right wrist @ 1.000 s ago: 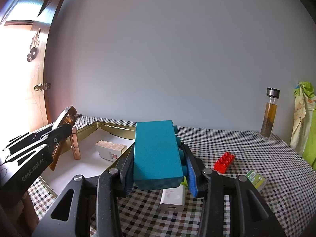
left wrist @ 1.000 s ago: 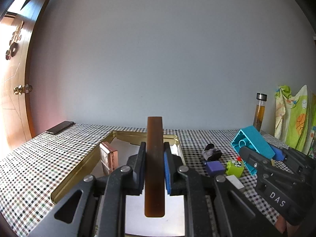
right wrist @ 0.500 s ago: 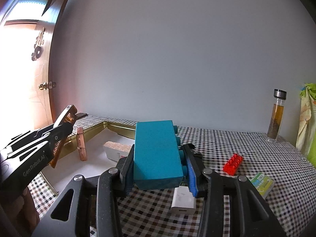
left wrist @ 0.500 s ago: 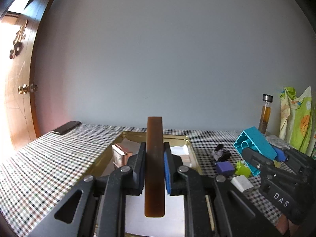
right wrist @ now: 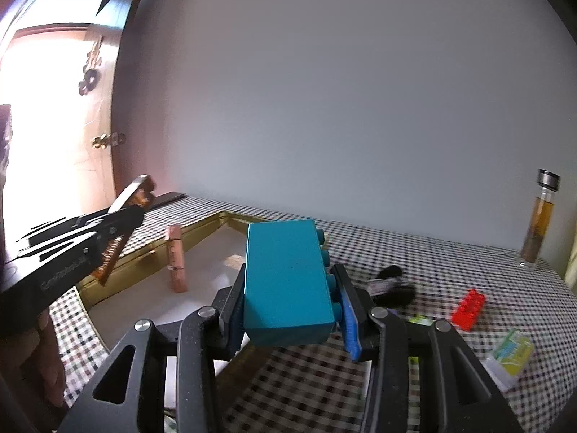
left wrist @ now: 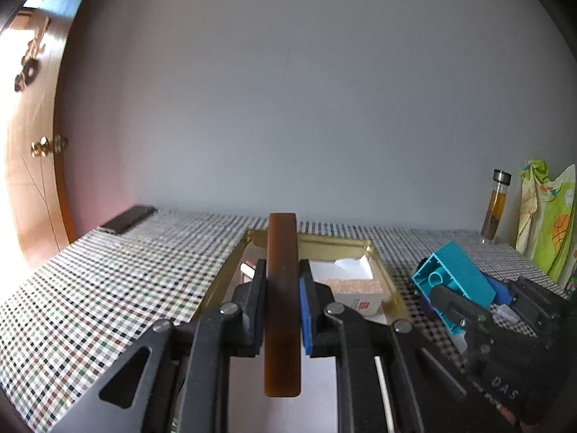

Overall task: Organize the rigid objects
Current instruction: 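Move the teal brick and wooden stick over the gold tin with both tools, then lower the brick and stick into the tin and open both tools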

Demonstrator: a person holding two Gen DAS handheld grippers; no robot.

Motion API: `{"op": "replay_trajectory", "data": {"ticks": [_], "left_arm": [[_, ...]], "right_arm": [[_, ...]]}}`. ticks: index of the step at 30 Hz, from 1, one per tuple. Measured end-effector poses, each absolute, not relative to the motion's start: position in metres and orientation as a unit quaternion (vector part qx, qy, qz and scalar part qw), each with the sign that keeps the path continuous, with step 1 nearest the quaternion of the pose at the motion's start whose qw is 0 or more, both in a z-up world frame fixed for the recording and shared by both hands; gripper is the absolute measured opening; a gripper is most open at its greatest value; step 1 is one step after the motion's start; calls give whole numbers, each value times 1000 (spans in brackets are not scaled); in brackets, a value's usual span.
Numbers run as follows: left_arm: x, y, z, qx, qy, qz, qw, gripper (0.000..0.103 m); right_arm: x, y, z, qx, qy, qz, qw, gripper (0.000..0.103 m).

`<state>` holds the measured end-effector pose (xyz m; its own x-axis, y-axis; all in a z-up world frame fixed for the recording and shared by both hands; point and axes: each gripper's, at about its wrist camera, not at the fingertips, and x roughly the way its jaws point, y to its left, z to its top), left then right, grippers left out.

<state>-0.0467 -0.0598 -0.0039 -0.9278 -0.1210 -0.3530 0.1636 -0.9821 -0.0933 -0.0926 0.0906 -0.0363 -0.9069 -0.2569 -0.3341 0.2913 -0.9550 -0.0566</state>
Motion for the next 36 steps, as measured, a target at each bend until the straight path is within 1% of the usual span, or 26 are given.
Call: {"op": "replay_trajectory", "data": {"ticks": [10, 16, 23, 26, 32, 33, 35, 36], "left_arm": [[-68, -81, -13, 239, 59, -967, 70, 14], [-78, -85, -19, 273, 54, -959, 61, 14], [-97, -85, -28, 307, 47, -949, 56, 14], [-110, -81, -32, 323, 32, -944, 50, 14], [-117, -77, -27, 315, 15, -946, 73, 15], [-117, -78, -26, 315, 15, -946, 75, 16], [-116, -78, -24, 313, 12, -946, 83, 33], [-115, -78, -23, 309, 11, -947, 88, 57]], "right_arm": [[-120, 66, -33, 217, 44, -956, 194, 46], [-137, 53, -42, 260, 44, -940, 219, 46], [-146, 44, -54, 295, 73, -930, 208, 46], [-154, 45, -57, 310, 76, -927, 195, 46], [-163, 49, -59, 321, 88, -926, 176, 46], [-165, 49, -60, 324, 87, -925, 177, 46], [-168, 47, -61, 330, 86, -922, 181, 46], [-168, 47, -61, 331, 87, -922, 182, 46]]}}
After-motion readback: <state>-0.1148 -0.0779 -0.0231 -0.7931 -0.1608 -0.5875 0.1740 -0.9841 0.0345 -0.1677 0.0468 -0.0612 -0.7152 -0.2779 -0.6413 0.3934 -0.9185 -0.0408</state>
